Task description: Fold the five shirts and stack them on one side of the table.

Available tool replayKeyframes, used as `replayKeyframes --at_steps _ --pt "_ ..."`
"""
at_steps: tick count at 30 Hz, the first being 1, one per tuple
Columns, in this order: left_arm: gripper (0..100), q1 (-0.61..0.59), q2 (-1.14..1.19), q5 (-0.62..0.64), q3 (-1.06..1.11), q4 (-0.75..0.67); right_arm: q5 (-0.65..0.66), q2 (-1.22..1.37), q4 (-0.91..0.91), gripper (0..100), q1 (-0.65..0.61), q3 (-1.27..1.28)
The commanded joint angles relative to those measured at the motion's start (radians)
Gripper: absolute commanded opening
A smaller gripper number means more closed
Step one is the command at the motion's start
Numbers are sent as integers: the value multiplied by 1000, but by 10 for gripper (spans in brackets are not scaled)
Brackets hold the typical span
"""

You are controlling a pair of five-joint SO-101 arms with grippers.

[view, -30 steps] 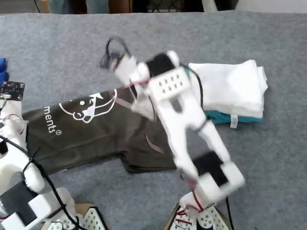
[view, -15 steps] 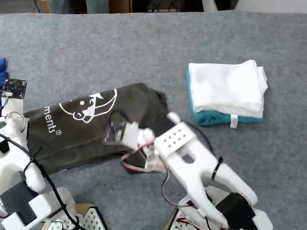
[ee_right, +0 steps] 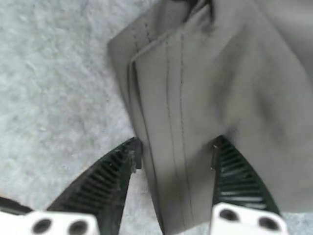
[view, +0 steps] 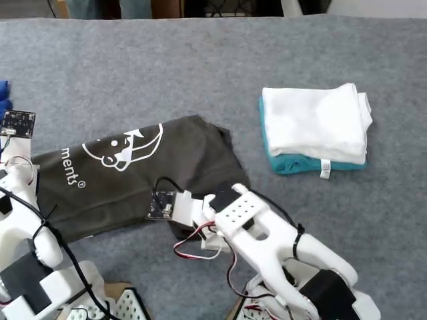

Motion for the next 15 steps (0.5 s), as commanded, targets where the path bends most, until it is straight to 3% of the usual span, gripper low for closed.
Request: replayKeyframes --at_steps 1,12,15 --pt "29 -8 -3 61 5 -15 11 -22 -21 248 -32 10" --pt "29 -51 -3 63 79 -175 11 25 -109 240 -94 137" --pt "29 -51 -3 63 77 -173 11 82 -140 152 -74 119"
